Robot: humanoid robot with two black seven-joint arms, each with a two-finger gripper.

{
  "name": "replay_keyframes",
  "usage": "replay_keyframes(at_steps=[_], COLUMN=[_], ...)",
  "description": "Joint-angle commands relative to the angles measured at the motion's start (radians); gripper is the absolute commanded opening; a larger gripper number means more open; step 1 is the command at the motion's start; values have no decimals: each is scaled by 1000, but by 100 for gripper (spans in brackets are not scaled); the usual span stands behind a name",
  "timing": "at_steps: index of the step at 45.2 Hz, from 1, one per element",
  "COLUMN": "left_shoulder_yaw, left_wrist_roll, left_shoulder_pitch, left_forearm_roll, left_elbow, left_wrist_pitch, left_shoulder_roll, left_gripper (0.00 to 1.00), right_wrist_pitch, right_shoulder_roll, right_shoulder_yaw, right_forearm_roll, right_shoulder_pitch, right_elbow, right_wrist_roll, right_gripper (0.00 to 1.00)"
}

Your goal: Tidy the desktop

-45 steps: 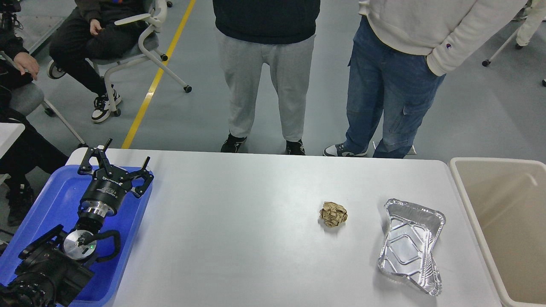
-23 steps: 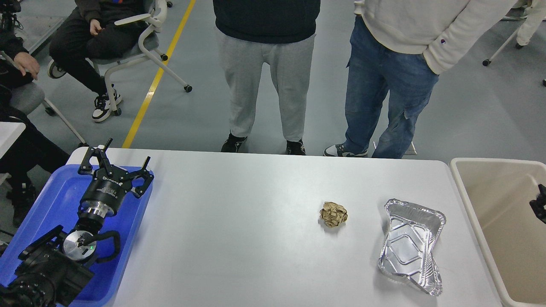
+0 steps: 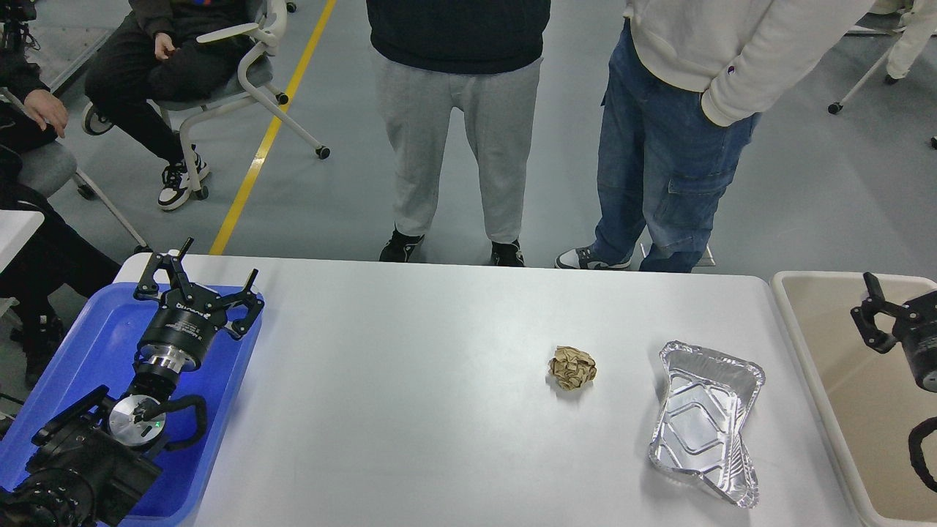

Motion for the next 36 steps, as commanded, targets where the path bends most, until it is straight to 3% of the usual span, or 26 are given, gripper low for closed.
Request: replay_keyframes(at_steps=[1, 11, 36], left_shoulder_yaw=[0, 0, 0], left_wrist_roll=[0, 2, 0], left_shoulder_pitch=[0, 0, 0], left_forearm_roll=[0, 2, 2], left_elbow=[0, 0, 0], left_wrist_pitch=[0, 0, 0], left_shoulder_roll=[0, 0, 0], left_gripper=[100, 100, 100], right_wrist_pitch=[7, -11, -56], right_shoulder_roll=[10, 44, 105], right_shoulder_yaw=[-113, -208, -211], right_forearm_roll=[-25, -44, -77], right_shoulder_pitch=[-6, 14, 26], right_elbow=[29, 22, 9], right_wrist_roll=[73, 113, 118], right_gripper=[99, 99, 100])
